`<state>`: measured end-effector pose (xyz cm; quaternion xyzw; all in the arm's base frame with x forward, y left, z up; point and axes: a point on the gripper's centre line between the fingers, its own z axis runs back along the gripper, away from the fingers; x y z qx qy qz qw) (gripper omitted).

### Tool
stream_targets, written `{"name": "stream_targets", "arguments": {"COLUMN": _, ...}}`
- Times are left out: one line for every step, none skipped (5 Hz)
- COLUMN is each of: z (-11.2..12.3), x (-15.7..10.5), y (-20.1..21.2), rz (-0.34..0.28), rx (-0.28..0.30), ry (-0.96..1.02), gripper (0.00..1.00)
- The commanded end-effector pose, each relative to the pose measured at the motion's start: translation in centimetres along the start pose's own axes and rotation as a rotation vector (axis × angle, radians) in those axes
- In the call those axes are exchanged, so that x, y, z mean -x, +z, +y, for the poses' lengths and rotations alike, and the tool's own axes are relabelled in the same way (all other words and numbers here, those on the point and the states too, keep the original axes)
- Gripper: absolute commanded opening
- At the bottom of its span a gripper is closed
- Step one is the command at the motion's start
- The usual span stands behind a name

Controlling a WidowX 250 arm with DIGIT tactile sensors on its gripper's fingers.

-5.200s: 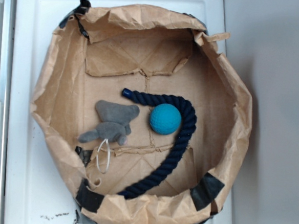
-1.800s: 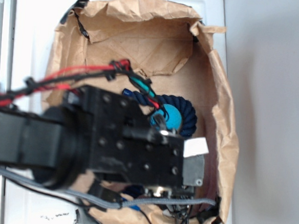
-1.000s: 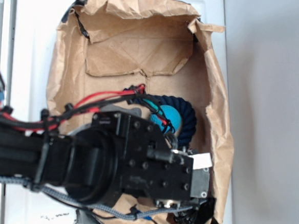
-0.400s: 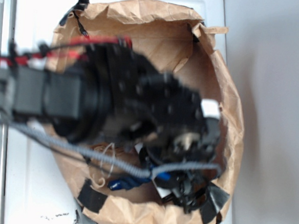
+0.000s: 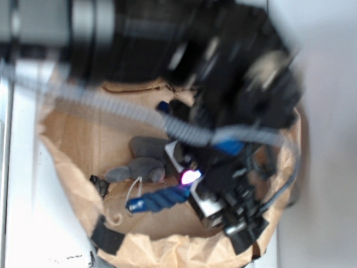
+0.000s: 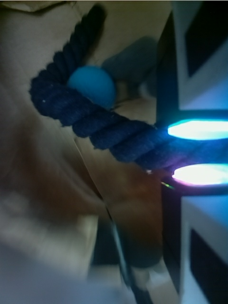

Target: Grab the blue rope.

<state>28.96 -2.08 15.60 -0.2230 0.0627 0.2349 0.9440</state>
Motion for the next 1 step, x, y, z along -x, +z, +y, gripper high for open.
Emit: {"name": "stream_targets", "arguments": {"z": 0.15, "x": -0.13, "y": 2.58, "rz": -0.102, "rx": 0.022, "ry": -0.028, "gripper": 0.0}}
